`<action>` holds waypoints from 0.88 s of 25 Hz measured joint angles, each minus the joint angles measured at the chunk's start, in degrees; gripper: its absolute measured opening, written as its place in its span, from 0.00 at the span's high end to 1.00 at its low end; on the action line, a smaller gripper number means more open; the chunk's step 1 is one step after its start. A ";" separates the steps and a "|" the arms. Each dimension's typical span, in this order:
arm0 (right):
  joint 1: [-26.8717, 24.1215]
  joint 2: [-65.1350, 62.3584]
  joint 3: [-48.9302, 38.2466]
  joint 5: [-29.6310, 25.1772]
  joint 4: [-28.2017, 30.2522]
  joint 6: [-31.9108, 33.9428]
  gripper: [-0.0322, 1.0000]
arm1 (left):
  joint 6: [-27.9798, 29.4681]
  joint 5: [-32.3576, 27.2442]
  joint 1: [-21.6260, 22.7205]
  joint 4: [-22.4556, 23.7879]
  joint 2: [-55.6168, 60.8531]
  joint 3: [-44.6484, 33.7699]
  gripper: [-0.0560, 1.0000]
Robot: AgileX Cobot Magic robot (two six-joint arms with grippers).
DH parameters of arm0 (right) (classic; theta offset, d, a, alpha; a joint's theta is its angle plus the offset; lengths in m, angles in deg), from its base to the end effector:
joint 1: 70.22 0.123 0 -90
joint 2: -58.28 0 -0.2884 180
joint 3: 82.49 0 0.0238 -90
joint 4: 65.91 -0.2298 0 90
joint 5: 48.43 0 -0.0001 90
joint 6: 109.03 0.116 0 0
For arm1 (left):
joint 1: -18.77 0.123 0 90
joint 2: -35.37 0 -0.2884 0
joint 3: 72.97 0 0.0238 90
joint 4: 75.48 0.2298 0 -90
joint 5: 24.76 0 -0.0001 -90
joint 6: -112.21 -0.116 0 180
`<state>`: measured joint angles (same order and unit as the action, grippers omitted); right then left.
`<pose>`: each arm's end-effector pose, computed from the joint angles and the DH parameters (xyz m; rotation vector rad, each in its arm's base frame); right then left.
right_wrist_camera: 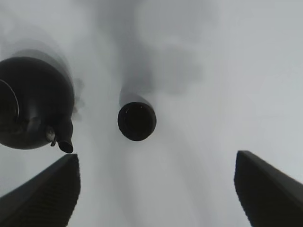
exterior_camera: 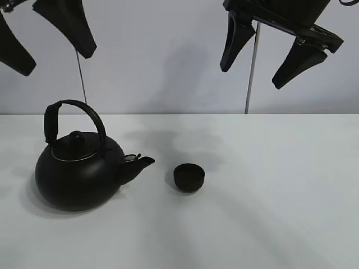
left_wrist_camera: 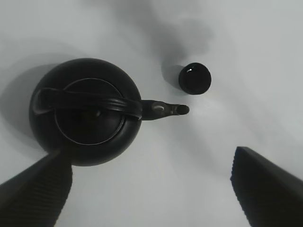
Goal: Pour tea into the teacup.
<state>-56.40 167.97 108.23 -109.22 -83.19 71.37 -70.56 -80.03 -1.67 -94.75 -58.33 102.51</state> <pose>0.3508 0.1173 0.2779 -0.1860 2.7860 0.4652 0.2719 -0.1349 0.3029 0.3720 2.6629 -0.5274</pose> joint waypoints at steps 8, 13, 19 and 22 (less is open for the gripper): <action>0.00 0.00 0.00 -1.24 -0.12 -0.40 0.38 | -0.39 -0.06 0.00 -1.22 -0.63 0.00 0.32; 0.00 0.00 0.00 -1.24 -0.12 -0.40 0.38 | -0.39 -0.06 0.00 -1.26 -0.63 0.00 0.32; 0.00 0.00 0.00 -1.24 -0.12 -0.40 0.38 | -0.39 -0.06 0.00 -1.26 -0.63 0.00 0.32; 0.00 0.00 0.00 -1.24 -0.12 -0.40 0.38 | -0.39 -0.06 0.00 -1.26 -0.63 0.00 0.32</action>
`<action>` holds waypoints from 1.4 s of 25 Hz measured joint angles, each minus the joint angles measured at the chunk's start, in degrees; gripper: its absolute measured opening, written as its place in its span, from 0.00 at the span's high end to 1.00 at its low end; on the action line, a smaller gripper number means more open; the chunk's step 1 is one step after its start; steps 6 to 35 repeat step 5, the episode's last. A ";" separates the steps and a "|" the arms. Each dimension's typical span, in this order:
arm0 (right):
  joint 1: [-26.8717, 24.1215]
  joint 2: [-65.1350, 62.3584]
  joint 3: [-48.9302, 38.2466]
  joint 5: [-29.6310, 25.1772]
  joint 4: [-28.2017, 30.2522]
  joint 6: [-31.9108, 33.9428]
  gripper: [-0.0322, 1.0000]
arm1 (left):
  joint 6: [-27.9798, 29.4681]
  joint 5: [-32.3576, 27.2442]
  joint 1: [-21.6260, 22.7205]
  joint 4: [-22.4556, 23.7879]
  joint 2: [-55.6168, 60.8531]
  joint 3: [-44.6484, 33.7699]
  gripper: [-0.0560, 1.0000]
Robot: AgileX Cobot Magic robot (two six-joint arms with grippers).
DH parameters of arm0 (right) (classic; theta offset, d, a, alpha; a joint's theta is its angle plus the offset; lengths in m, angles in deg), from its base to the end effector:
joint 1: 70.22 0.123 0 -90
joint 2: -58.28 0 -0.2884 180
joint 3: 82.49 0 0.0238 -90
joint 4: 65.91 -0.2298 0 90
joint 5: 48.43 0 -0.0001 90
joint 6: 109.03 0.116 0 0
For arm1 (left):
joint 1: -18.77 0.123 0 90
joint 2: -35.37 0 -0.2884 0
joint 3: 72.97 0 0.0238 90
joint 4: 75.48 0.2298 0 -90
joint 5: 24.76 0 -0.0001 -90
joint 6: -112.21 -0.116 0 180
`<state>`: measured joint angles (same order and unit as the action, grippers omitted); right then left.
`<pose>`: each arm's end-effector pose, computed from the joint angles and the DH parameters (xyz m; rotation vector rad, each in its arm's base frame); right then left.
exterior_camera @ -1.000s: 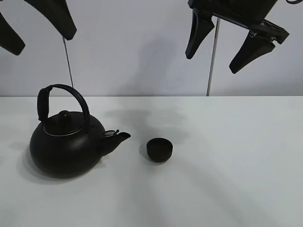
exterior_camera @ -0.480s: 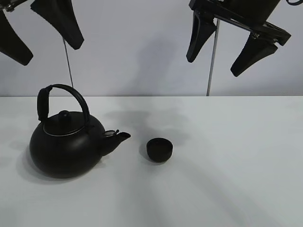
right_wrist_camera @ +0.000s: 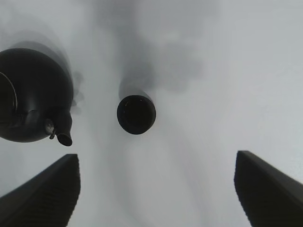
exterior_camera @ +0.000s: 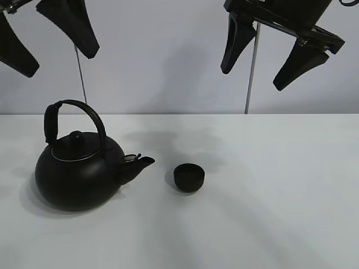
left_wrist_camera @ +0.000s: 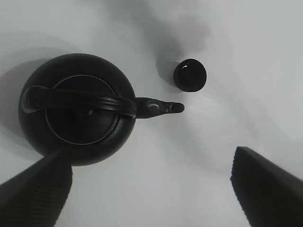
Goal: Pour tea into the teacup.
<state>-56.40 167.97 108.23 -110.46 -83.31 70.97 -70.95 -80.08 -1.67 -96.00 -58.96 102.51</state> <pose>0.3483 0.1173 0.2771 -0.2009 2.8055 0.4670 0.2731 -0.1375 0.3003 0.3690 2.6728 -0.5517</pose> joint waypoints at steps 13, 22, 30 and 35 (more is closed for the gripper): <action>0.00 0.00 0.00 0.13 -0.42 0.00 0.38 | 0.00 0.00 0.00 0.00 0.00 0.00 0.32; 0.00 0.00 0.00 0.13 -0.42 0.00 0.38 | 0.00 0.00 0.00 0.00 0.00 0.00 0.32; 0.00 0.00 0.00 0.13 -0.42 0.00 0.38 | 0.00 0.00 0.00 0.00 0.00 0.00 0.32; 0.00 0.00 0.00 0.13 -0.42 0.00 0.38 | 0.00 0.00 0.00 0.00 0.00 0.00 0.32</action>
